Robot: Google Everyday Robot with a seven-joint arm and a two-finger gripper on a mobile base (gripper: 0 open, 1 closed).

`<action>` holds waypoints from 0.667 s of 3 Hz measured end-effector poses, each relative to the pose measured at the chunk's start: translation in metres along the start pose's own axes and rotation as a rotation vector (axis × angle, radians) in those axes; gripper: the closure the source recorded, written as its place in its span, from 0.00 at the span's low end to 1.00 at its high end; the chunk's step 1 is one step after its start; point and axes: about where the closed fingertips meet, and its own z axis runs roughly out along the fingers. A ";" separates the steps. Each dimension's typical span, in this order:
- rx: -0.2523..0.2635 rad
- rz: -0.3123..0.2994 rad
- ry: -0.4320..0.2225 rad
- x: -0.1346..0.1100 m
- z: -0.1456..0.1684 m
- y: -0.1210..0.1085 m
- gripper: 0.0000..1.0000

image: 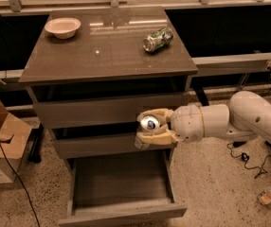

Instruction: Pick redbull can from bottom drawer and place on counter

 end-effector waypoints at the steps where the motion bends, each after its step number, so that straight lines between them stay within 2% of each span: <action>1: 0.000 -0.001 0.000 0.000 0.000 0.000 1.00; 2: -0.005 -0.047 0.025 -0.014 0.000 -0.010 1.00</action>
Offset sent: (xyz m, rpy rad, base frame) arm 0.0213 0.0025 0.0328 -0.0648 -0.1002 0.0200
